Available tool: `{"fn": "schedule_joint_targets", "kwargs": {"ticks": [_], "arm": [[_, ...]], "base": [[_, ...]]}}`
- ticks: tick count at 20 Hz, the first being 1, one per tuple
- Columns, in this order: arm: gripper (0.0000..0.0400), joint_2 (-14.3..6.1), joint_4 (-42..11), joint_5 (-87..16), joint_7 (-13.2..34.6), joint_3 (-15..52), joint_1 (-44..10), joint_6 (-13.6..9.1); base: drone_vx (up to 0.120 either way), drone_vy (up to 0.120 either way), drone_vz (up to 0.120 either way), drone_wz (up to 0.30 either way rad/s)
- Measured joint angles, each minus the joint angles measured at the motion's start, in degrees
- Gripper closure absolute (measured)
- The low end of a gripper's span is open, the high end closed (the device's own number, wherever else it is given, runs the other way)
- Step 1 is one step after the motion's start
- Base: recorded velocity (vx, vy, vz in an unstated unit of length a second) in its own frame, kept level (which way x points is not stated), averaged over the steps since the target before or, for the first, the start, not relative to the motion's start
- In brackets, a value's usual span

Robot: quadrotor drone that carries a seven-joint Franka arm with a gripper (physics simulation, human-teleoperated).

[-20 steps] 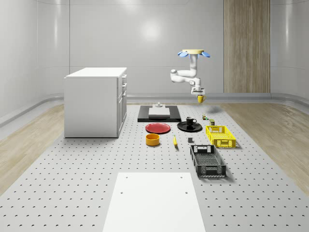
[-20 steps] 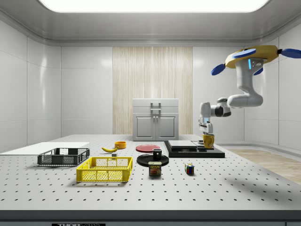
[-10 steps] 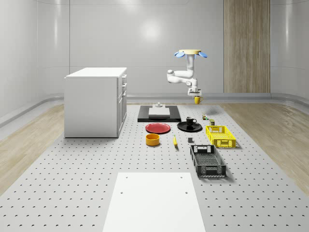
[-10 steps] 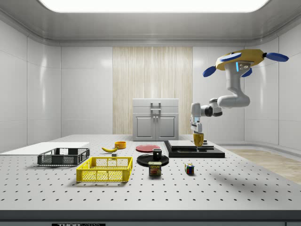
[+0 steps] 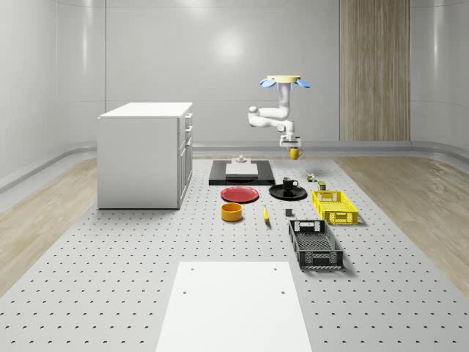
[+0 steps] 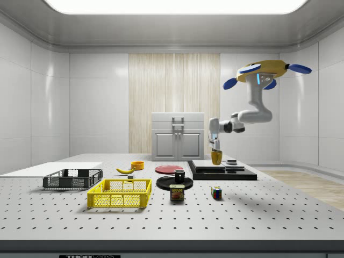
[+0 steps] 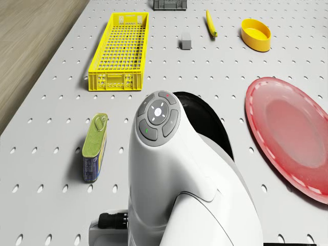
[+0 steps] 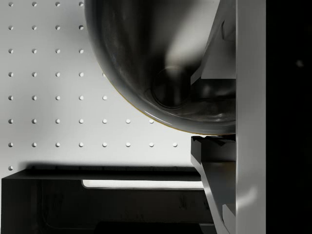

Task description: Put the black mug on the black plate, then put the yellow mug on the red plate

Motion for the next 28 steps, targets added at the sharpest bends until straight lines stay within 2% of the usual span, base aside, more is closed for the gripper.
{"fn": "schedule_joint_targets", "kwargs": {"ticks": [28], "arm": [[0.03, -0.6, 0.0, 0.2, 0.1, 0.0, -0.2, 0.5]], "base": [[0.12, -0.12, 0.0, 0.0]]}}
